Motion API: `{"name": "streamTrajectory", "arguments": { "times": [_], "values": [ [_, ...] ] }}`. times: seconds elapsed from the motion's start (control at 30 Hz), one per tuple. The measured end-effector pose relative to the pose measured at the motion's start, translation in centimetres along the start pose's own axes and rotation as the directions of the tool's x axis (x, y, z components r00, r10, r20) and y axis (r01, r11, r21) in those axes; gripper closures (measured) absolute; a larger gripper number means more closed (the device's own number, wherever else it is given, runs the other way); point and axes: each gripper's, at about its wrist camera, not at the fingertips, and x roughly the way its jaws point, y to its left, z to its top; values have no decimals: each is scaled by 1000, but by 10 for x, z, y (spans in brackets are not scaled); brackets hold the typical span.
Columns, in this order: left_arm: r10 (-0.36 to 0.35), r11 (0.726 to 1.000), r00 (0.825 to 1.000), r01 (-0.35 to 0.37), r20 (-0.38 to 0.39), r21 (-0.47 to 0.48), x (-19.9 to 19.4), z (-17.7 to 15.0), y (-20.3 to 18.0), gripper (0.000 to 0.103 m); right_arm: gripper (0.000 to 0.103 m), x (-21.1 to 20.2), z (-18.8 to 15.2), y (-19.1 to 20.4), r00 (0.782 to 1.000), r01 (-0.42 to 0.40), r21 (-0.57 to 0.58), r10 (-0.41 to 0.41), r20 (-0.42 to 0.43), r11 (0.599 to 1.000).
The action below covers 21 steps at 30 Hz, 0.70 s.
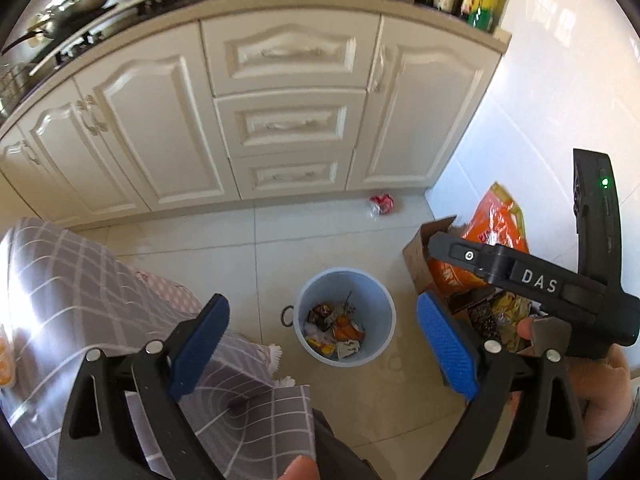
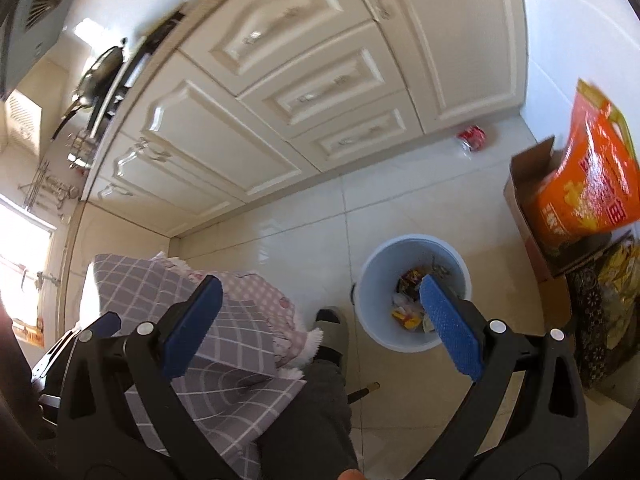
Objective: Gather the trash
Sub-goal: 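Return both tools from the bin to the table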
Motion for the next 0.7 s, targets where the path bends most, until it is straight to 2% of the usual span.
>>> {"name": "streamTrajectory", "arguments": {
  "times": [0.37,0.7],
  "values": [
    [34,997,989,-23,142,-76,-83,-24,49,10,6,-36,-14,91,996,-68,-154,75,39,986],
    [108,978,958,-55,264,-200,-157,-57,112,10,6,-55,-35,182,985,-150,-326,168,27,933]
  ]
}}
